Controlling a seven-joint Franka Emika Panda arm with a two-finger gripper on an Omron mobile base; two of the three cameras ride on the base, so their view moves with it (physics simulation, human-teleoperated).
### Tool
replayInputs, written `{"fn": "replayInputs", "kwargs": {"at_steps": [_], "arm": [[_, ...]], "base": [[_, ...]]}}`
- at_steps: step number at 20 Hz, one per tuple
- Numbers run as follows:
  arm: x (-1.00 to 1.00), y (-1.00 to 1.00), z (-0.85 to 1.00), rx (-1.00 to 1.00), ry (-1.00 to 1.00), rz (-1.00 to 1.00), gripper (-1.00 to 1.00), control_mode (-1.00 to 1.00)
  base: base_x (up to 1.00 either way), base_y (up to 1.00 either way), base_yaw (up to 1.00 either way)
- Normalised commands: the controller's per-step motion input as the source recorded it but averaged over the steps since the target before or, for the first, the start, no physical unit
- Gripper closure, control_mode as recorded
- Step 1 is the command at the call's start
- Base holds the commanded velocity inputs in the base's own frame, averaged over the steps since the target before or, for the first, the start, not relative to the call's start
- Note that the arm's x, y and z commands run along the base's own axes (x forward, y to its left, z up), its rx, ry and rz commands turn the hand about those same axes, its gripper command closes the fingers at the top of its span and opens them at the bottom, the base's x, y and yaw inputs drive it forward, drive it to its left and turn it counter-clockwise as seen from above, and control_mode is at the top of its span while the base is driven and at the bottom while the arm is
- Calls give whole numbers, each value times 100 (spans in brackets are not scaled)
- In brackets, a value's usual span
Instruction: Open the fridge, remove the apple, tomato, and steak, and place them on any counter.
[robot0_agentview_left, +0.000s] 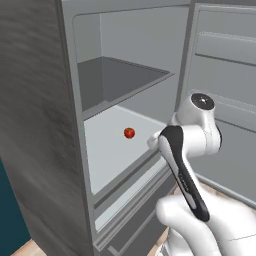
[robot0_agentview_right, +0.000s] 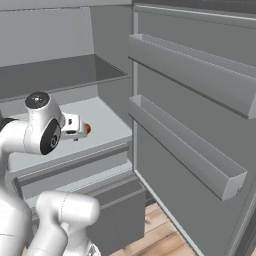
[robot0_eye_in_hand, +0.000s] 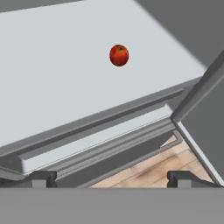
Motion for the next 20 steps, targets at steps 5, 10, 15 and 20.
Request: {"fn": "replayInputs", "kwargs": {"at_steps": [5, 10, 15, 20], "arm": [[67, 5, -41, 4, -4, 0, -100, -100], [65, 16, -6, 9, 0, 0, -100, -100], [64, 15, -8, 1, 0, 0, -100, -100], [65, 15, -22, 0, 1, 0, -100, -100]], "base": [[0, 0, 0], [0, 0, 0], [0, 0, 0], [0, 0, 0]]}}
